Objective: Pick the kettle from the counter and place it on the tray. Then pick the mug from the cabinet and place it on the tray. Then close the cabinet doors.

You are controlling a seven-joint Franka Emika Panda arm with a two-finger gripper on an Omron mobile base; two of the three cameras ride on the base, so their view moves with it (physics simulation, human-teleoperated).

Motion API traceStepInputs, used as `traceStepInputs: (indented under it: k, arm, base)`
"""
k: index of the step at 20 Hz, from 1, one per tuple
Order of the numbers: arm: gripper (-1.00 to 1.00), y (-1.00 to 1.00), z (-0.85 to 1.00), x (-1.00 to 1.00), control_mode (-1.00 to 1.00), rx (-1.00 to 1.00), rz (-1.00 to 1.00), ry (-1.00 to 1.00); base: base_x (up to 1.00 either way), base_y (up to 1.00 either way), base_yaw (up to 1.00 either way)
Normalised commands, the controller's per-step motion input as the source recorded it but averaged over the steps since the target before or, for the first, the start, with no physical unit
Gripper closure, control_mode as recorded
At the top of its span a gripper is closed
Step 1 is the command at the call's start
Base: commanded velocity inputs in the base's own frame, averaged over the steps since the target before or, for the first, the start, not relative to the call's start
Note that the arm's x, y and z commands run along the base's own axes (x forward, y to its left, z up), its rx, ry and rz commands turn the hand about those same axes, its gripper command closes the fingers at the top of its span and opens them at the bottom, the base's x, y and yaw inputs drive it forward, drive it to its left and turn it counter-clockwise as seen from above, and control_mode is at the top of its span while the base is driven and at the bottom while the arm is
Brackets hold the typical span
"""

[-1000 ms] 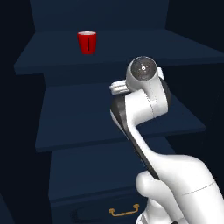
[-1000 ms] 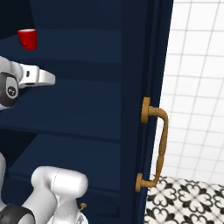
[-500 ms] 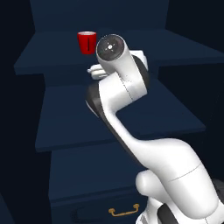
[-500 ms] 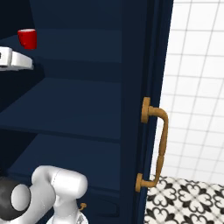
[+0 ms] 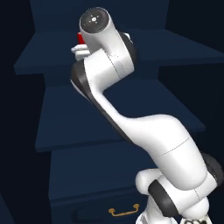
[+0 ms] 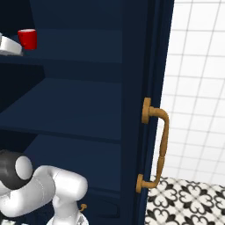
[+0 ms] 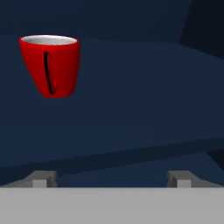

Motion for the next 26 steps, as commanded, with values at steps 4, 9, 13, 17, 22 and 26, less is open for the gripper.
traceStepInputs:
  k: [4, 9, 13, 17, 22, 26]
  arm:
    - [-1.0, 0.23, 0.13, 0.34, -1.0, 0.2, 0.0, 0.04]
    - [-1.0, 0.23, 0.01, 0.29, -1.0, 0.08, 0.0, -0.01]
    - [-1.0, 0.08, 0.0, 0.18, -1.0, 0.01, 0.0, 0.0]
    - [-1.0, 0.03, 0.0, 0.23, -1.0, 0.0, 0.0, 0.0]
    - [-1.0, 0.0, -0.09, 0.23, -1.0, 0.0, 0.0, 0.0]
    - [-1.0, 0.0, -0.05, 0.34, -1.0, 0.0, 0.0, 0.0]
  base:
    - [0.0, 0.0, 0.0]
    - [0.0, 0.0, 0.0]
    - [0.0, 0.0, 0.0]
    - [0.0, 0.0, 0.0]
    - [0.0, 0.0, 0.0]
    - [0.0, 0.0, 0.0]
